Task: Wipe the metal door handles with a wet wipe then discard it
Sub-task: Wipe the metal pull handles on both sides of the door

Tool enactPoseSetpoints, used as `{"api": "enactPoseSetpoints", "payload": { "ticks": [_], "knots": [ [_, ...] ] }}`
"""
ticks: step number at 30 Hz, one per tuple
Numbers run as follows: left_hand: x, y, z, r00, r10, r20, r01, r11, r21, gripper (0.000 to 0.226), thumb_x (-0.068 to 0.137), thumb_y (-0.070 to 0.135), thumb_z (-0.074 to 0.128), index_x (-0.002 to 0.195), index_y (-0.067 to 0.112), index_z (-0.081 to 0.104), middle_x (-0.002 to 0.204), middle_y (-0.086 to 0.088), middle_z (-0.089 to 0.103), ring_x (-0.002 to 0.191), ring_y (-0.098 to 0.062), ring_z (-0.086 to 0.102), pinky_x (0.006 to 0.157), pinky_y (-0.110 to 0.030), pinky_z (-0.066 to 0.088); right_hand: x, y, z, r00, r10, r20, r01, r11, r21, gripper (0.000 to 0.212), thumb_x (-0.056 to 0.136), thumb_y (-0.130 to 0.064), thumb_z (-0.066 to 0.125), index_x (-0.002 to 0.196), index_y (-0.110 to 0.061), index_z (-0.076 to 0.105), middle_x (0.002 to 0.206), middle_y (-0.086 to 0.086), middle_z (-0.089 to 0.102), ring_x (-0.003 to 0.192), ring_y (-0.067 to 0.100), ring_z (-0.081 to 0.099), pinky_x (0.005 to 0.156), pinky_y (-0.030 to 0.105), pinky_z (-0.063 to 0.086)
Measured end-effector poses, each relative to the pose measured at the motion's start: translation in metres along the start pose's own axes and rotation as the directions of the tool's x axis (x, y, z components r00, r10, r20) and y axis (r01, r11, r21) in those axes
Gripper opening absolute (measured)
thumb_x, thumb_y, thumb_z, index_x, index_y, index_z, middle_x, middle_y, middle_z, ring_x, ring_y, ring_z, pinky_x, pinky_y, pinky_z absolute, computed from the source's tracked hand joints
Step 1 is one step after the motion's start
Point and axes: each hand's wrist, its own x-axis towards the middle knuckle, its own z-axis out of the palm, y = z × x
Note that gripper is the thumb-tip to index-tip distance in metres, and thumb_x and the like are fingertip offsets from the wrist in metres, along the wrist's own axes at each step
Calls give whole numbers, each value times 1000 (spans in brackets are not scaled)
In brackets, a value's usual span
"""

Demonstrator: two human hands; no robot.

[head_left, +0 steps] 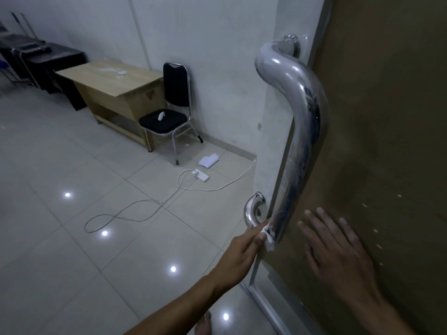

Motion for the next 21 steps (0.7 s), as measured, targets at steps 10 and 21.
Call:
{"api": "enactPoseSetpoints", "payload": {
  "ticks": [10, 21],
  "knots": [
    [7, -32, -8, 984, 176, 26, -172, 907, 385, 36, 104, 28, 36, 138, 32, 48, 145, 15, 45, 137, 6, 33, 118, -19, 14, 1, -1, -4, 1000, 10, 27, -11, 1000, 29, 47, 91, -27, 38, 128, -11, 63, 140, 10, 55, 136, 23, 39, 117, 38, 16],
    [45, -48, -45, 988, 135, 69, -149, 785, 601, 47, 104, 39, 21, 145, 27, 40, 156, 12, 30, 143, 5, 17, 122, -30, 12, 1, -1, -4, 1000, 19, 23, -20, 999, 48, 46, 90, -27, 39, 124, -12, 65, 139, 9, 56, 135, 22, 40, 117, 38, 17]
  ]
}}
